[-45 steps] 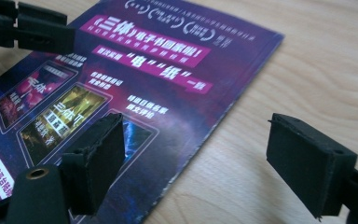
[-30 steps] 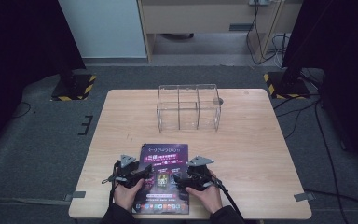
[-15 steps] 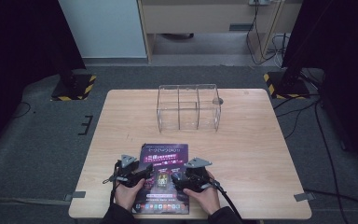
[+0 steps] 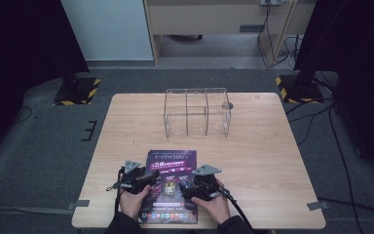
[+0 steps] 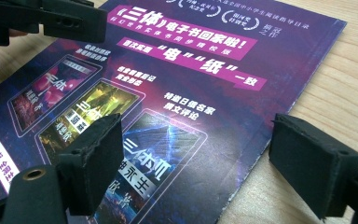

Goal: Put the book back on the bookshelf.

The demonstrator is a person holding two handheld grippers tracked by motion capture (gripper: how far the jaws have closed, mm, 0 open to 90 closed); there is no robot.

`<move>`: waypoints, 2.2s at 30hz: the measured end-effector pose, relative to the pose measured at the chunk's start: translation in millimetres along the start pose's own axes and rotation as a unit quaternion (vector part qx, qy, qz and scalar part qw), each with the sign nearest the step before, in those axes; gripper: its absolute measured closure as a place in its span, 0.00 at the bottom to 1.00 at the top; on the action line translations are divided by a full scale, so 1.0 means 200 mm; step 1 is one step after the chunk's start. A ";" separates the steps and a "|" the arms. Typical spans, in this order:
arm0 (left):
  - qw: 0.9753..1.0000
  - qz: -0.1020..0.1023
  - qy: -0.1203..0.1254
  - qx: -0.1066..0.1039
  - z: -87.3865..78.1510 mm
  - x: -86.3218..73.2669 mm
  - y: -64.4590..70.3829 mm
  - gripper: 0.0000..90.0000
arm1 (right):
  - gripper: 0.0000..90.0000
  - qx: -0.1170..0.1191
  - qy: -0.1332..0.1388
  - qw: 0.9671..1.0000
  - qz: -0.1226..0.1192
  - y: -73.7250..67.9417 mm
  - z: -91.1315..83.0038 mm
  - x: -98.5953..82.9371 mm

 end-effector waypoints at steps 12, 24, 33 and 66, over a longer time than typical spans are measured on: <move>0.997 -0.050 0.027 -0.048 -0.04 0.00 -0.02 0.51 | 0.21 0.025 0.010 0.999 0.023 0.02 -0.01 0.00; 0.994 -0.007 0.025 -0.106 -0.07 0.00 0.08 0.50 | 0.21 0.026 0.011 0.999 0.024 0.02 -0.01 0.00; 0.993 0.028 0.005 -0.119 -0.05 0.01 0.07 0.50 | 0.22 0.022 0.011 0.999 0.023 0.02 -0.01 0.00; 0.997 0.047 0.038 -0.038 -0.15 0.04 0.17 0.93 | 0.21 0.019 0.013 1.000 0.015 0.04 -0.02 0.00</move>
Point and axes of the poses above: each handheld gripper's, and its own axes: z roughly forward along the jaws, x roughly out of its top, y roughly to its right, the point moved 7 cm from there along z, roughly forward along the jaws, and after that the axes turned 14 degrees about -y, right-handed, at the moved point
